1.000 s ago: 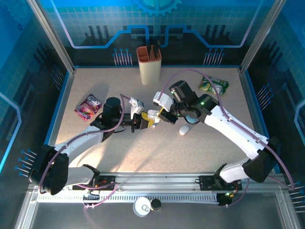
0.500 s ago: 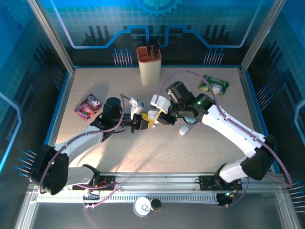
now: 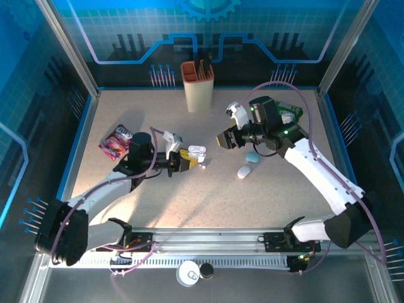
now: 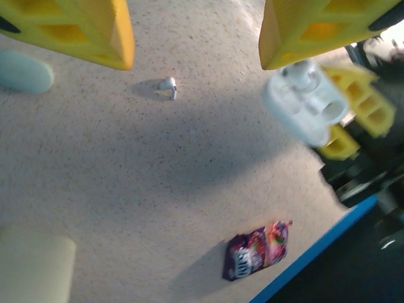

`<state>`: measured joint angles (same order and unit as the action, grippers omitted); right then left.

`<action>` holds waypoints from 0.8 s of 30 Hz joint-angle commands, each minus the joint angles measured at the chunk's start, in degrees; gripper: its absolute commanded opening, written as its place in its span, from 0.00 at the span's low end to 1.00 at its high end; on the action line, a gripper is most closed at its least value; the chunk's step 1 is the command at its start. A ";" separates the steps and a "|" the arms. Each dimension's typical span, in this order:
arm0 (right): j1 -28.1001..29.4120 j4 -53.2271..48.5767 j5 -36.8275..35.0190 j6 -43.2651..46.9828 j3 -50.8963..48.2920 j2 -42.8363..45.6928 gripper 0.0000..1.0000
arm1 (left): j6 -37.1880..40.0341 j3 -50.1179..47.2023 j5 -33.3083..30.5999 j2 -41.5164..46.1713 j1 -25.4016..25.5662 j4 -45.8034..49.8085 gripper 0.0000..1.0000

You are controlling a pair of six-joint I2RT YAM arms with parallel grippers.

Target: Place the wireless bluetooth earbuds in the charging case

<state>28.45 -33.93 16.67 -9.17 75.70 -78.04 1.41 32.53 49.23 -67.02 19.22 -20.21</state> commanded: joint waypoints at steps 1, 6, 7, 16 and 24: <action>-2.07 1.86 1.22 -14.96 -0.99 -6.82 0.53 | -0.27 -2.27 -0.57 4.73 -1.19 -1.04 0.09; -1.70 -3.29 4.21 -19.86 2.72 -19.40 0.51 | -0.20 -4.81 -2.02 9.98 -1.55 0.91 0.09; -1.26 -3.63 4.76 -19.94 3.53 -21.92 0.50 | -0.10 -5.23 -2.20 10.77 -1.56 1.30 0.10; 3.52 -9.04 5.28 -15.73 16.88 -42.36 0.35 | -0.10 -5.79 -2.21 12.07 -1.91 1.52 0.10; 5.45 -12.85 6.26 -13.00 23.06 -50.34 0.32 | 0.08 -5.70 -1.96 12.15 -2.00 1.93 0.10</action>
<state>33.15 -42.81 21.43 -23.94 97.14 -126.28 1.41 27.44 47.16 -55.77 17.78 -18.55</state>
